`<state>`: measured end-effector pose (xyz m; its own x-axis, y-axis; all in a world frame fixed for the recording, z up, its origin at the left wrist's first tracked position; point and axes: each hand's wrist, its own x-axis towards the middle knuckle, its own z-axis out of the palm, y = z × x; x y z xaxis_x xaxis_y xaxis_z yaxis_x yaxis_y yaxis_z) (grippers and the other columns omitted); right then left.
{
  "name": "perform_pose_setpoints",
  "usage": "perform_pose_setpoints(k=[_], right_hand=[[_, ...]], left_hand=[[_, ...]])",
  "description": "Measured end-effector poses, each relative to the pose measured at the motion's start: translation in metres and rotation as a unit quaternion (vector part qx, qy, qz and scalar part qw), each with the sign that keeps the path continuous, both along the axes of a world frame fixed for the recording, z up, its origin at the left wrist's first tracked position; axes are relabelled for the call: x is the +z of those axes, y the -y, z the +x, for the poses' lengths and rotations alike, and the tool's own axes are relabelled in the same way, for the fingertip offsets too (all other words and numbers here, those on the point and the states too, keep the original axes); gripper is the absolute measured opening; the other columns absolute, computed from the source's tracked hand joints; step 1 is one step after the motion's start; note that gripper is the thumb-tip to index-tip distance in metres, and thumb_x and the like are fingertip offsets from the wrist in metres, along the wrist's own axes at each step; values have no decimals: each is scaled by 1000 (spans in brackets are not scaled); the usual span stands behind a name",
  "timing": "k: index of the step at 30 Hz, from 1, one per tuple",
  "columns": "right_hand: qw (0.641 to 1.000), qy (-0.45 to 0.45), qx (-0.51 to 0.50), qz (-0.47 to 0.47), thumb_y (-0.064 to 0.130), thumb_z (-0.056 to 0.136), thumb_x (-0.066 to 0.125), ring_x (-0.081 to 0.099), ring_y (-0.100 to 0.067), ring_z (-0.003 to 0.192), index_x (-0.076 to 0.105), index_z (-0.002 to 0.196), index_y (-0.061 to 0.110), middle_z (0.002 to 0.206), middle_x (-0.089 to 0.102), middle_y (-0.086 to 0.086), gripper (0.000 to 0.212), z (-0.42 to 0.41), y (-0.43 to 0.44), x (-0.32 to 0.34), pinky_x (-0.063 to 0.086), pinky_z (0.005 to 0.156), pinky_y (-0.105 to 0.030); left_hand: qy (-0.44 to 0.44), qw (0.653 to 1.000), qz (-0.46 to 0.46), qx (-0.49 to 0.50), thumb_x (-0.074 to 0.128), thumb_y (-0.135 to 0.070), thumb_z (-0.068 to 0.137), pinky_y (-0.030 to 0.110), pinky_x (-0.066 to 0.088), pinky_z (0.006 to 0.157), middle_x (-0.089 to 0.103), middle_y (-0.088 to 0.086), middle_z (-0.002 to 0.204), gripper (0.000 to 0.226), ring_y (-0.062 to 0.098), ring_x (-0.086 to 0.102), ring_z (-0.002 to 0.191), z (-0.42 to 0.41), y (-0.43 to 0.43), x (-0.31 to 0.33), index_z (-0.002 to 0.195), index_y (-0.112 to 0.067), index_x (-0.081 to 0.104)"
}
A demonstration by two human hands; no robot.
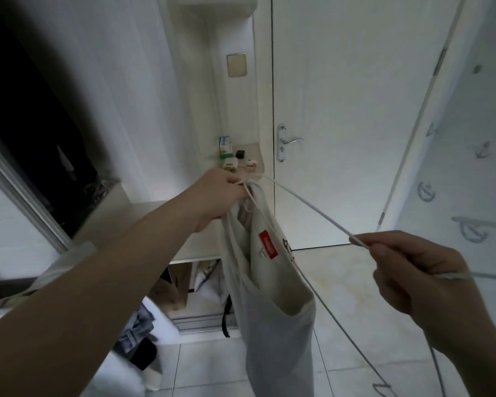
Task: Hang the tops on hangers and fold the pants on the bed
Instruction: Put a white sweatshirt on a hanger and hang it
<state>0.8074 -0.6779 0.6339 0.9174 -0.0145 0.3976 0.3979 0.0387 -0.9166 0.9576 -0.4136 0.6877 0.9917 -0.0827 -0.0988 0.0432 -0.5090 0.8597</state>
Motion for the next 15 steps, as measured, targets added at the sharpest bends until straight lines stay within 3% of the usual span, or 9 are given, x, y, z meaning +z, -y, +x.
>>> perform_pose_setpoints(k=[3,6,9,12,15], right_hand=[[1000,-15,-12,4,60,76,73,24,-12,38,78,104,18,44,33,5,51,-8,3,-13,26,48,-15],[999,-37,-20,6,35,82,65,25,-12,38,78,101,17,43,34,5,29,-17,4,-24,26,47,-14],[998,-57,-18,1,31,80,63,25,-12,37,79,98,19,43,34,4,27,-23,-2,-30,25,46,-13],[999,-46,-12,7,24,85,62,28,-9,37,78,96,19,43,37,8,21,-25,-17,-35,25,43,-12],[999,-44,2,-11,16,92,67,31,-6,39,77,97,22,44,41,10,13,-19,-31,-43,27,42,-14]], left_hand=[[112,982,148,-30,68,-17,91,31,43,70,71,20,92,16,21,58,77,-3,9,-4,91,-5,77],[148,970,186,-48,69,-18,90,26,45,67,71,-3,79,12,12,61,77,-4,10,3,89,-20,81],[165,965,201,-39,69,-20,89,24,46,66,66,-15,75,17,7,60,77,-7,9,11,84,-34,78],[174,958,222,-56,68,-23,89,33,52,70,71,0,77,23,16,64,78,-15,10,15,68,-31,73],[184,942,271,-75,68,-24,87,47,54,78,72,13,82,18,30,66,84,-26,12,18,79,-12,78]])
